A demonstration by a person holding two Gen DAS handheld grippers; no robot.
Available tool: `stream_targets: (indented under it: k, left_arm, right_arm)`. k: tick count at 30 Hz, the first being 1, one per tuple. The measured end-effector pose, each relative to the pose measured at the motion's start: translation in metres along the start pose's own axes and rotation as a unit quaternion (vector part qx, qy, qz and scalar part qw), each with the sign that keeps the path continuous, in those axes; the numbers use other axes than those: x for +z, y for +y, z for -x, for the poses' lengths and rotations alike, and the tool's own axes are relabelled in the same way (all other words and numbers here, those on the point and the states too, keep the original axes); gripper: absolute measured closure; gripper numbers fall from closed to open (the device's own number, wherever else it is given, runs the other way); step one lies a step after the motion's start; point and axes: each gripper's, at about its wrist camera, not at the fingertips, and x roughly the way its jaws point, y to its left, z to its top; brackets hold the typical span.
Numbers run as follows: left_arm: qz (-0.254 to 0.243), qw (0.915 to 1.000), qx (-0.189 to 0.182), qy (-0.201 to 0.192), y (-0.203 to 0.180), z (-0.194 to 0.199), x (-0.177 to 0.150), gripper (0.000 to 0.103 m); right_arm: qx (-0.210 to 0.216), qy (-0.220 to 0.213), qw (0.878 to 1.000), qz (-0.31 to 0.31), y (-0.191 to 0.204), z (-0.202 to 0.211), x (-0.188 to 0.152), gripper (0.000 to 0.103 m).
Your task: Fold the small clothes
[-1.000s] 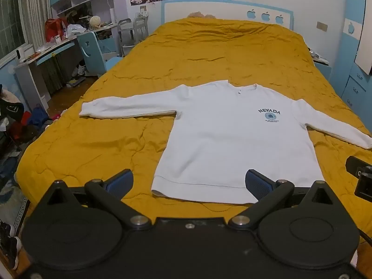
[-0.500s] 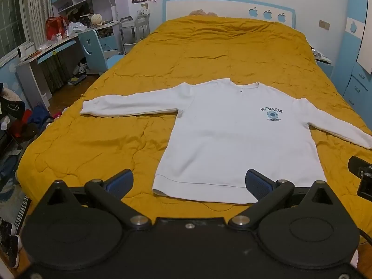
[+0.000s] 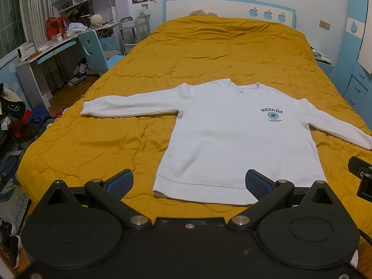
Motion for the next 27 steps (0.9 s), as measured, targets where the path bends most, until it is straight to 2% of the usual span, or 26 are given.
stream_targets:
  k: [27]
  left_arm:
    - [-0.003, 1.0000, 0.002, 0.003, 0.0007, 0.0001, 0.0013, 0.000]
  right_arm:
    - [-0.001, 0.002, 1.000, 0.001, 0.0010, -0.0021, -0.0005, 0.000]
